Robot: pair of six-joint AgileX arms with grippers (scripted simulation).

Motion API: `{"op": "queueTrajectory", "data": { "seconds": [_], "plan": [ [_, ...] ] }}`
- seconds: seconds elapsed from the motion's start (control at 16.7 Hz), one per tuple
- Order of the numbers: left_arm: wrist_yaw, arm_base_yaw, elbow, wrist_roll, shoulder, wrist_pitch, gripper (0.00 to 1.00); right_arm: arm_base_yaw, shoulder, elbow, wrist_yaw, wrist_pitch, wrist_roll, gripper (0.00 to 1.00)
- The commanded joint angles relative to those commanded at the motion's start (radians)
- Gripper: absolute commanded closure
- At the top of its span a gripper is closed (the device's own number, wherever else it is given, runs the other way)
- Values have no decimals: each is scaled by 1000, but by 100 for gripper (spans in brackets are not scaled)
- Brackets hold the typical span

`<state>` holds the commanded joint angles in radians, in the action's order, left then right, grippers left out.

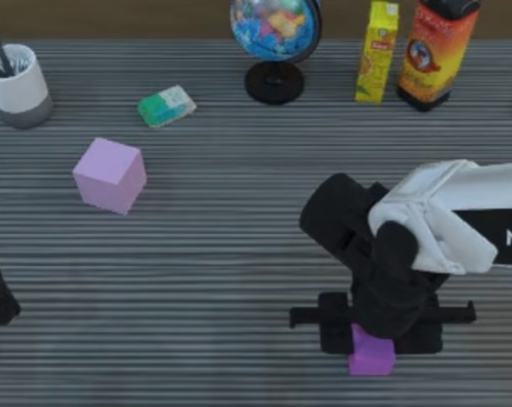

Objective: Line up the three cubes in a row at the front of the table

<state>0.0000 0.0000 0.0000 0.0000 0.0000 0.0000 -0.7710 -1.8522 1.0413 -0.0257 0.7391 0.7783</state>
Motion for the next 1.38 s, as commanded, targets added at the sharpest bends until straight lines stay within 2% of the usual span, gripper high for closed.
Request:
{"op": "queueTrajectory", "data": {
  "seconds": [0.12, 0.9, 1.38],
  "plan": [
    [0, 0, 0, 0, 0, 0, 0, 0, 0, 0, 0, 0, 0, 100],
    [0, 0, 0, 0, 0, 0, 0, 0, 0, 0, 0, 0, 0, 2],
    [0, 0, 0, 0, 0, 0, 0, 0, 0, 0, 0, 0, 0, 0]
  ]
}}
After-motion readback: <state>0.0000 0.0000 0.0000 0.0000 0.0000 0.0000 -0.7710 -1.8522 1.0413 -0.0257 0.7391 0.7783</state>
